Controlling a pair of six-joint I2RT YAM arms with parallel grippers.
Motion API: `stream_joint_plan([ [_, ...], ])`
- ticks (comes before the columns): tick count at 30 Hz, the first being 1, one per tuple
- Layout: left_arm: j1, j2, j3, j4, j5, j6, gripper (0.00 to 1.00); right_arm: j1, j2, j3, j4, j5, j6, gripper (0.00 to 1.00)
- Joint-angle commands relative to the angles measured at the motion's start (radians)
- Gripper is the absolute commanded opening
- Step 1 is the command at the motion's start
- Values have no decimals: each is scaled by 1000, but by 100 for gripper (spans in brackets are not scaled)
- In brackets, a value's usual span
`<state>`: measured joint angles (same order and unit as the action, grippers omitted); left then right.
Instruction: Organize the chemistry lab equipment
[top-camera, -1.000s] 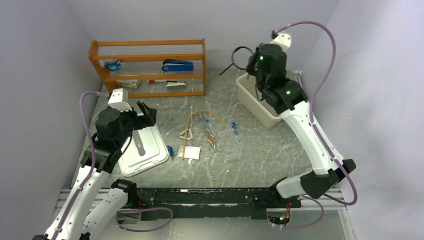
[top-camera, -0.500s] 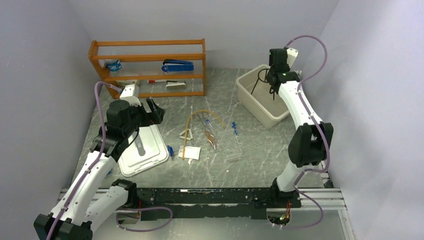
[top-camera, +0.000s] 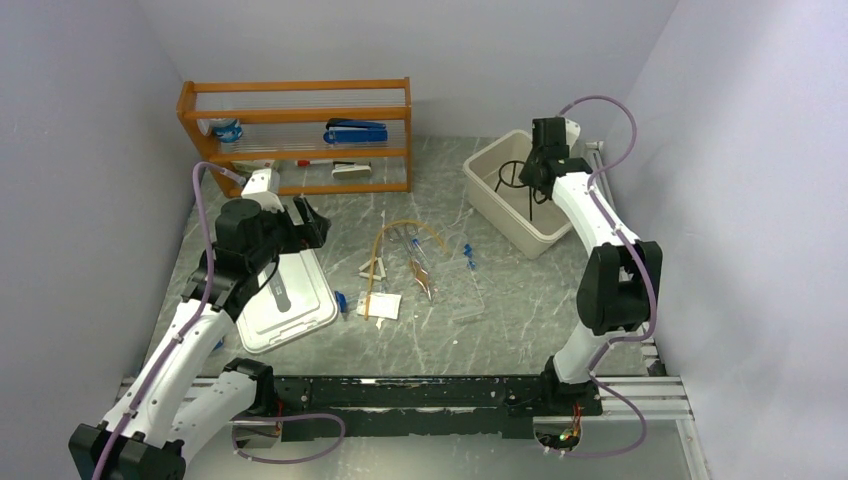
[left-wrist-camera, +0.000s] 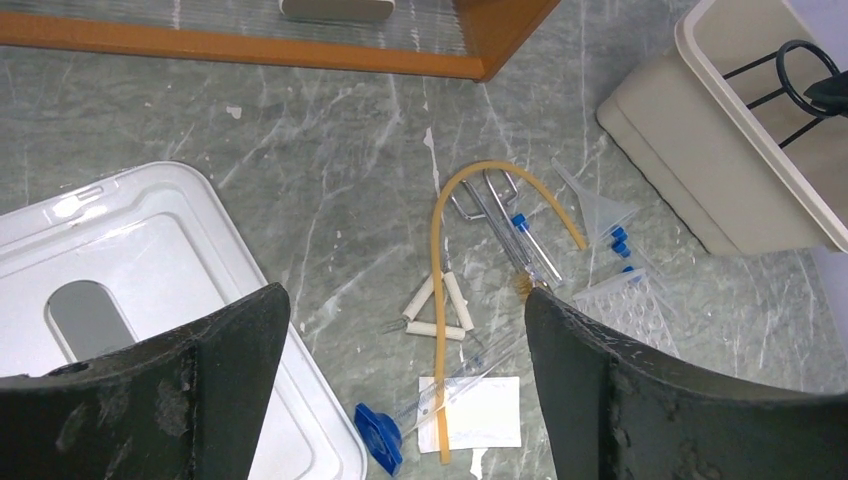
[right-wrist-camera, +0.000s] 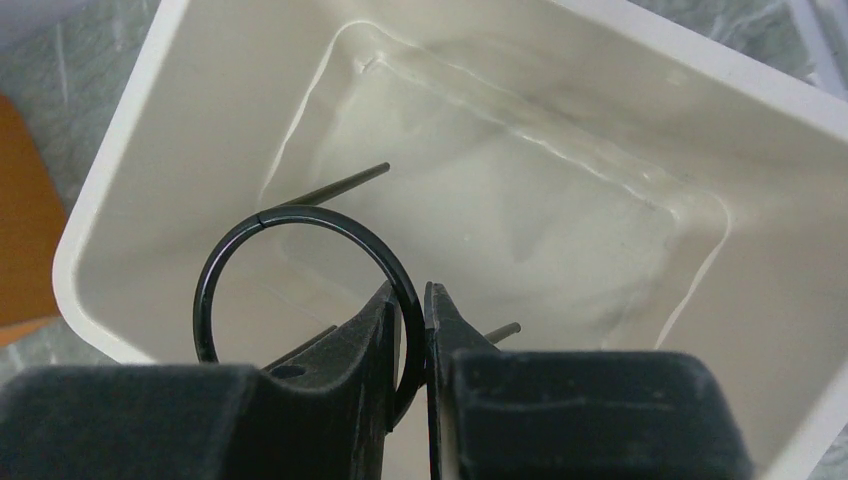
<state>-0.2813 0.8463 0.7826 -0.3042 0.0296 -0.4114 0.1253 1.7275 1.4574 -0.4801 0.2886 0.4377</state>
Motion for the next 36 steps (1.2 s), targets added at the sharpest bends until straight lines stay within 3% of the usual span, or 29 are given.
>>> stream_joint_plan([
  [1, -1, 13, 17, -26, -28, 5, 91, 12, -34, -35, -16, -135, 44, 0],
  [7, -1, 20, 14, -33, -28, -9, 90, 25, -30, -52, 9, -173, 62, 0],
  [17, -1, 33, 13, -27, -28, -11, 90, 125, 61, 3, 102, 89, 77, 0],
  [27, -1, 42, 8, -27, -54, -10, 90, 142, 167, 57, 85, 109, 154, 0],
  [36, -1, 53, 12, -26, -51, -7, 90, 137, 183, 47, 78, 54, 215, 19],
])
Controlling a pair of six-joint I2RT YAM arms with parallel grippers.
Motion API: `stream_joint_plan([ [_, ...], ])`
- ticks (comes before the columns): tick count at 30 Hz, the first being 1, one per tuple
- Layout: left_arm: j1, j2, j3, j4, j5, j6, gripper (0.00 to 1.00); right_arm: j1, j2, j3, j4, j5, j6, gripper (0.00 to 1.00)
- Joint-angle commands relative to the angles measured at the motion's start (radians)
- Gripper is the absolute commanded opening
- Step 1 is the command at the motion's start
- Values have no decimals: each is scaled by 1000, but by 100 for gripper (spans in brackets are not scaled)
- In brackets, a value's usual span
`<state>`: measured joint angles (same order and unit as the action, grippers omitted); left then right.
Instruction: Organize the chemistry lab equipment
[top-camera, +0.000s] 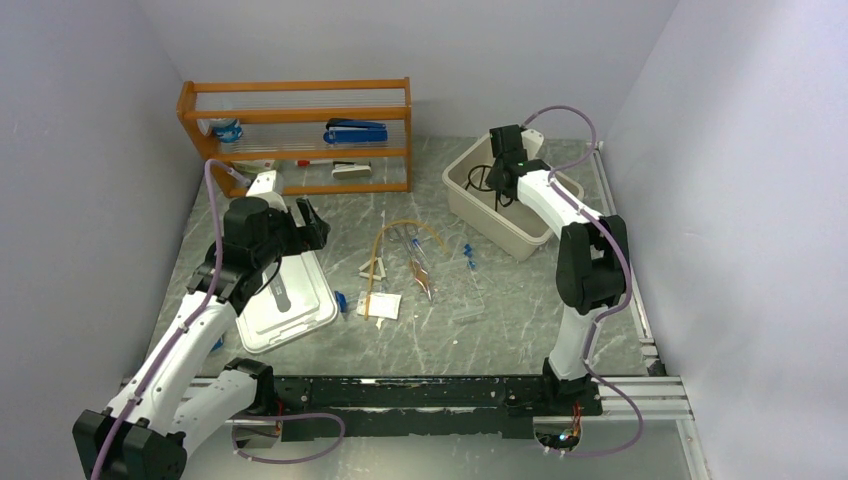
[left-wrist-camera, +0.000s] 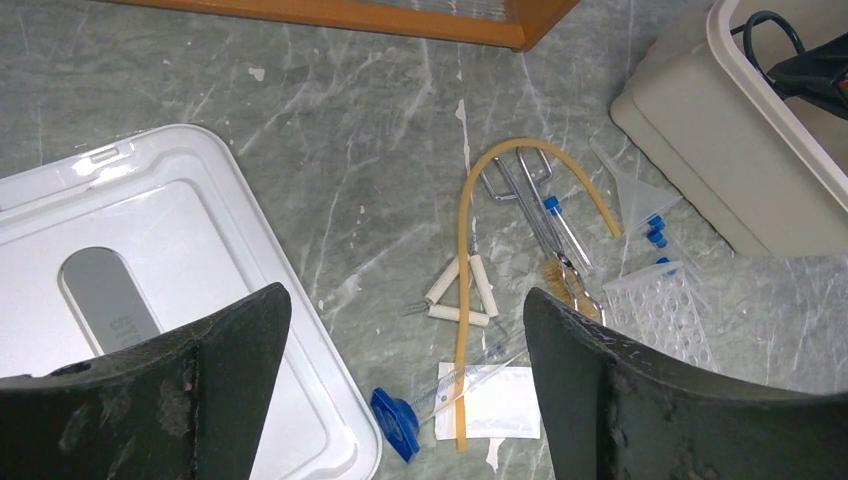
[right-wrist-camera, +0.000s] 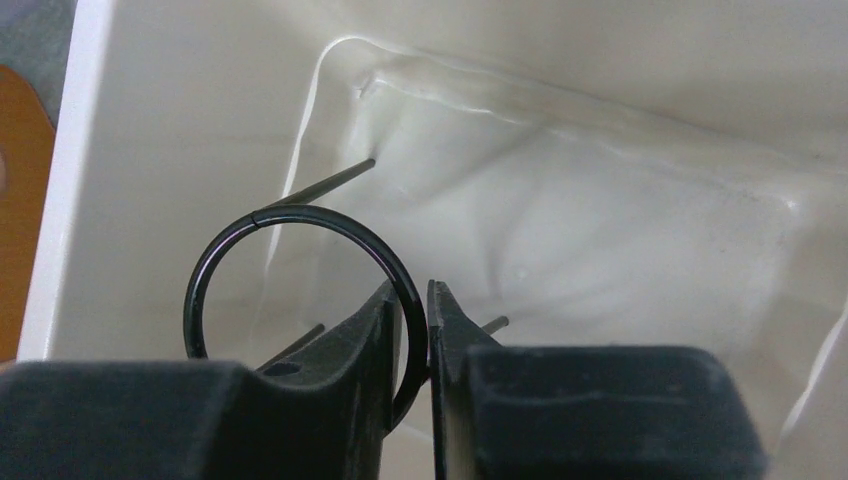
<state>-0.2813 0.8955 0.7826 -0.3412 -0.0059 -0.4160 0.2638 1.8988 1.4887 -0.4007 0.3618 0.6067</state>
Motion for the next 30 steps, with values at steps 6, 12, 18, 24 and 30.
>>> stream_joint_plan([
  [6, -1, 3, 16, 9, -16, -3, 91, -4, -49, 6, -17, 4, 55, 53],
  [12, -1, 9, 29, 5, -3, 14, 93, 2, -172, 46, -59, 68, -32, 62],
  [18, -2, 6, 28, -3, 17, 17, 97, 73, -315, 9, -40, 74, -211, 65],
  [24, -1, 2, 41, -16, 7, 6, 97, 252, -398, -63, -19, -23, -275, 66],
  [30, -1, -46, 40, -38, -75, -21, 95, 377, -407, -182, 53, -246, -317, 66],
])
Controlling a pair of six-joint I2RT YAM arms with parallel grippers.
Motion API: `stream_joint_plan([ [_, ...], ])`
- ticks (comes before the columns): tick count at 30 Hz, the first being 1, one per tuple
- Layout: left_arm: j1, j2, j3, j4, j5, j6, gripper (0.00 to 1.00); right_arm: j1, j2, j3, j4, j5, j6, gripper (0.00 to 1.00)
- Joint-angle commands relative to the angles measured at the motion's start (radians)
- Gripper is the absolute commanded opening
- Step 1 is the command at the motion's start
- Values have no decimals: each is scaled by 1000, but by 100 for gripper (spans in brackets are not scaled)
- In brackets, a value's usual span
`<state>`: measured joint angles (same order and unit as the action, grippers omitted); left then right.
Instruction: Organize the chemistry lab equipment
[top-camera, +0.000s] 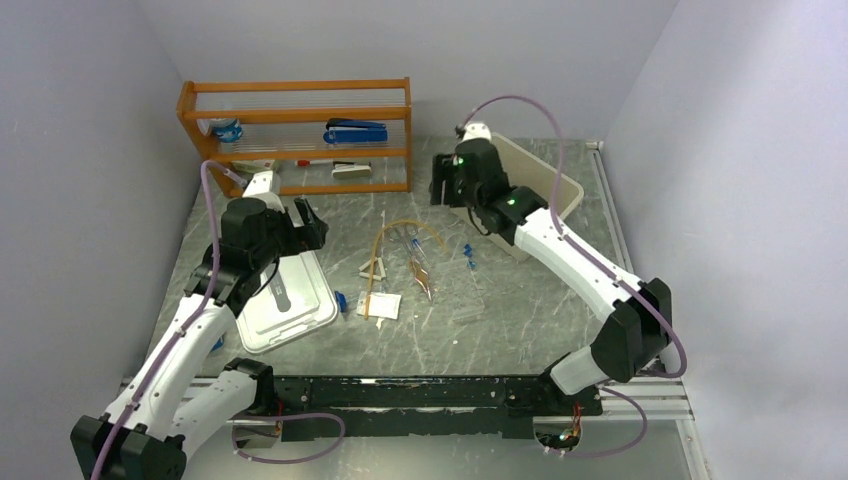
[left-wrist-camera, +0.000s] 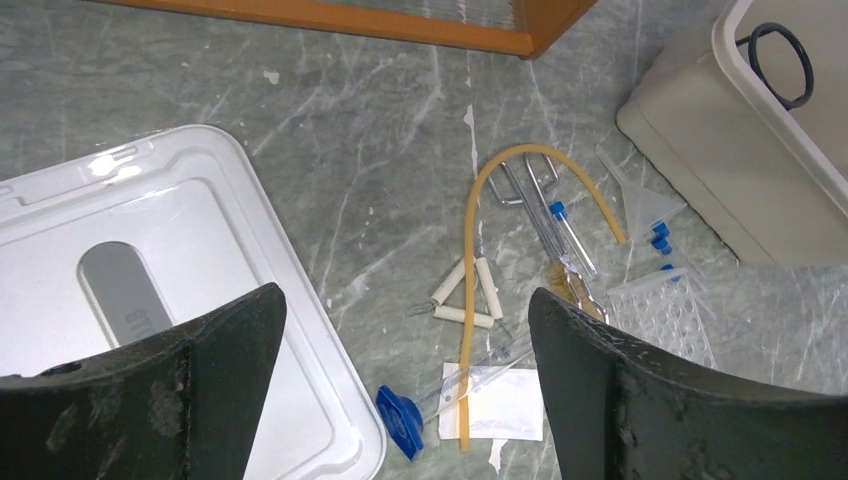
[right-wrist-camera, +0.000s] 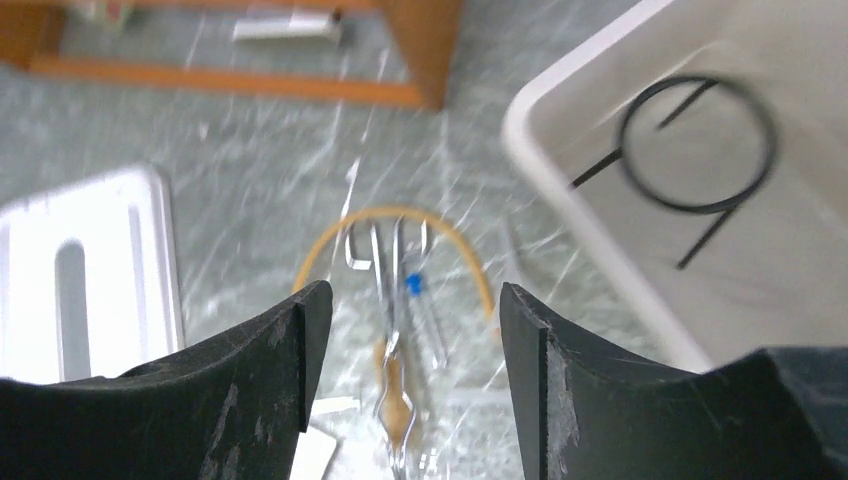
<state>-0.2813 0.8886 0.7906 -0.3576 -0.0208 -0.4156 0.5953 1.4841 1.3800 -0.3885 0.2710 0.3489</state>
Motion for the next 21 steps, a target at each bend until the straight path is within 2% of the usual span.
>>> stream_joint_plan([
  [1, -1, -45, 30, -24, -74, -27, 95, 64, 15, -96, 53, -182, -83, 66],
  [6, -1, -40, 45, -124, -164, -102, 95, 145, 68, -178, 118, -356, -229, 66],
  [8, -1, -16, 52, -193, -168, -145, 96, 172, 106, -180, 136, -352, -224, 66],
  [11, -1, 25, 26, -252, -104, -199, 96, 180, 154, -178, 174, -341, -153, 66],
  [14, -1, 44, -47, -236, -10, -251, 94, 186, 186, -205, 243, -367, -85, 65],
  [18, -2, 67, -144, -141, 145, -286, 86, 193, 218, -229, 285, -370, -50, 64],
  [21, -6, 105, -178, -121, 184, -277, 77, 195, 231, -239, 288, -360, -48, 63],
])
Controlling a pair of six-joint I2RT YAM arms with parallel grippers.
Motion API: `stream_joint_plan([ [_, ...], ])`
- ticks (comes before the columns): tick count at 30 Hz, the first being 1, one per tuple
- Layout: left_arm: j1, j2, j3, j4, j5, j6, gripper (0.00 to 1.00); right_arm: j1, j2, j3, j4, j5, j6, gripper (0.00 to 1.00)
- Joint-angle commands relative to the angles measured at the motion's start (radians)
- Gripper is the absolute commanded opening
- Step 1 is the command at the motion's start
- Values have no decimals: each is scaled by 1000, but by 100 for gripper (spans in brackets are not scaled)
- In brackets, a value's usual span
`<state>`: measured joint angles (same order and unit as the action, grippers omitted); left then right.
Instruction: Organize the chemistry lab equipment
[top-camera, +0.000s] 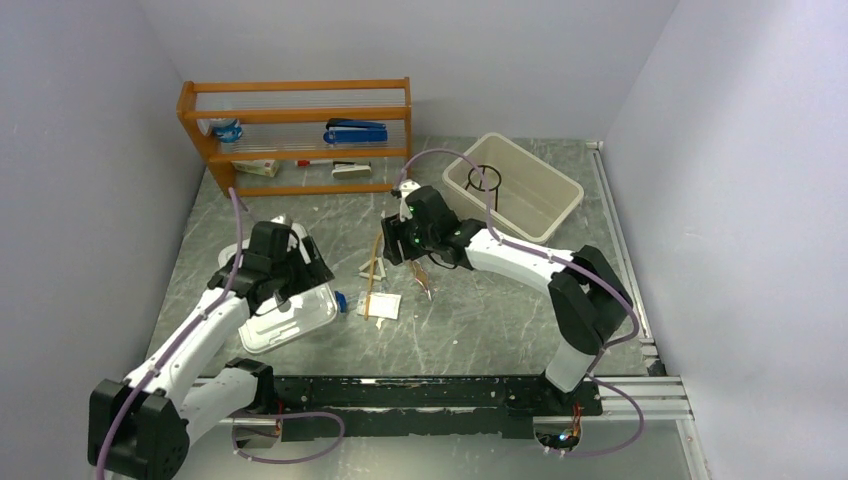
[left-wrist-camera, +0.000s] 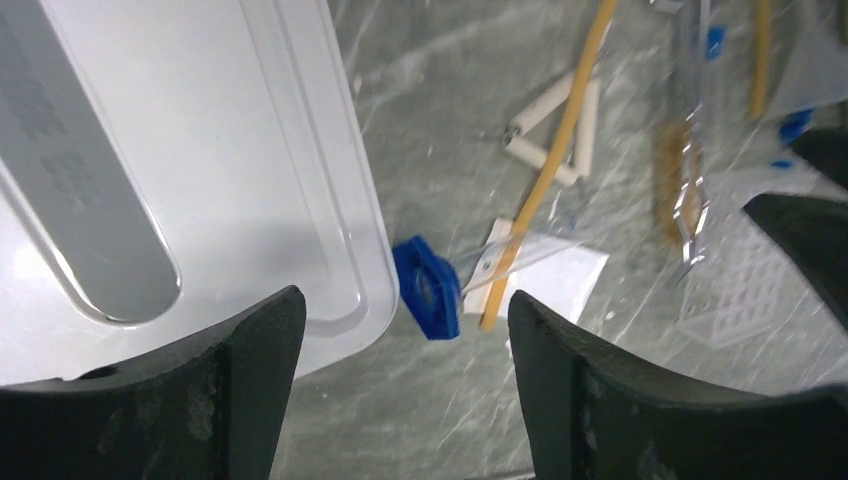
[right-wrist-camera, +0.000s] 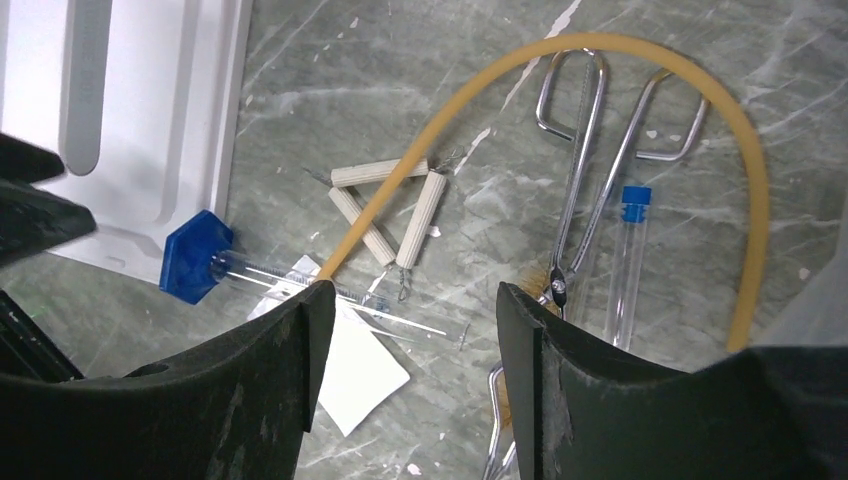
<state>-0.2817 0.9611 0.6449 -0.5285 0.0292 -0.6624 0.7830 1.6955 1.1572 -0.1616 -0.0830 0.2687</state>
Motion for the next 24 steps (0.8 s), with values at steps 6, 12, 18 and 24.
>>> stream_joint_plan([
  [6, -29, 127, -57, 100, 147, -2, 63, 8, 30, -30, 70, -4, 20, 63],
  [12, -88, 206, -47, 155, 132, -8, 67, 7, 40, -24, 69, -3, 14, 63],
  [18, -135, 274, -33, 152, 32, 3, 47, 7, 37, -39, 79, -4, 20, 62],
  [24, -155, 302, -8, 134, 4, 28, 34, 7, 35, -37, 71, 1, 13, 62],
])
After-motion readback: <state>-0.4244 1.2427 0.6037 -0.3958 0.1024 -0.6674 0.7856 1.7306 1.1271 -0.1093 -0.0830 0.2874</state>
